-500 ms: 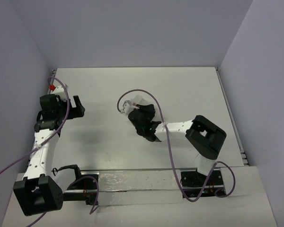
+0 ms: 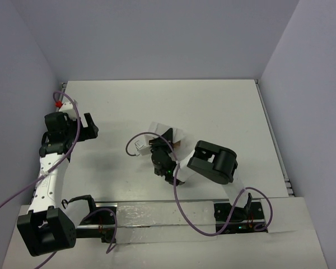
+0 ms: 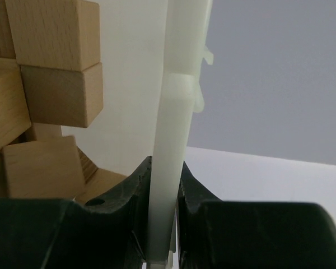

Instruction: Build the wood block tower

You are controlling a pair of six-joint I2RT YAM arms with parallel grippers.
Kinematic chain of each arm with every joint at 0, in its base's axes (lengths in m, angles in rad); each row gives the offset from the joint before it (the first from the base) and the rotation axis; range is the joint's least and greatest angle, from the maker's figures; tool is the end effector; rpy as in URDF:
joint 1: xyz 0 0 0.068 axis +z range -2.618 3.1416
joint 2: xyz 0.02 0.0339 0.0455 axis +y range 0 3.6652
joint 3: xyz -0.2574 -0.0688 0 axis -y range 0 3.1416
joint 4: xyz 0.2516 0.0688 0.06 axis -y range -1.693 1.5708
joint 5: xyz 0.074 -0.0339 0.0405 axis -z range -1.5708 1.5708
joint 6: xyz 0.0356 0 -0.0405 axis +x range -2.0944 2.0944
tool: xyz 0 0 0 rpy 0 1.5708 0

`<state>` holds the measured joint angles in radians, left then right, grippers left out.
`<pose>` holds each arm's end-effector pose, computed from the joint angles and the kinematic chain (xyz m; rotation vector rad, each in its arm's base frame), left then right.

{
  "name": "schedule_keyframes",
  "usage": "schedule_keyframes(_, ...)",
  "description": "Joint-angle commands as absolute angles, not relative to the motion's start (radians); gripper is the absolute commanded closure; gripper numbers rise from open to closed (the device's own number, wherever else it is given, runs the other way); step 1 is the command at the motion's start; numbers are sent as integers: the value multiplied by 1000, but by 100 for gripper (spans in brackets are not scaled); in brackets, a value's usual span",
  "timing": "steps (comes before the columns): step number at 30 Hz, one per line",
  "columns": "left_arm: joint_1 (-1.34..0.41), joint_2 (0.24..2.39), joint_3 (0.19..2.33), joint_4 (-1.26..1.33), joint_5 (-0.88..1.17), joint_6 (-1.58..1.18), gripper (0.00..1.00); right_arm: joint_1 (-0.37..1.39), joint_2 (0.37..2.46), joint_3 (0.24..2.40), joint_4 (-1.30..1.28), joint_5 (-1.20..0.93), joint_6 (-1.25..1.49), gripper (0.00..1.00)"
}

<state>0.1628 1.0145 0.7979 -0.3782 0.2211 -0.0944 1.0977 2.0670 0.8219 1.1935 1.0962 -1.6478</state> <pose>0.2309 0.0300 0.2757 -0.1502 2.1507 -0.1997 0.1968 0.3150 0.1160 -1.3180 1.1641 -1.2863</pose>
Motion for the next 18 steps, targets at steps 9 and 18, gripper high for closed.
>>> schedule_keyframes(9,175,994,813,-369,241,-101,1,1068,2038,864,1767,1058,-1793,100)
schedule_keyframes(18,175,985,806,-362,240,-97,1,1006,2031,872,1765,1062,-1785,100)
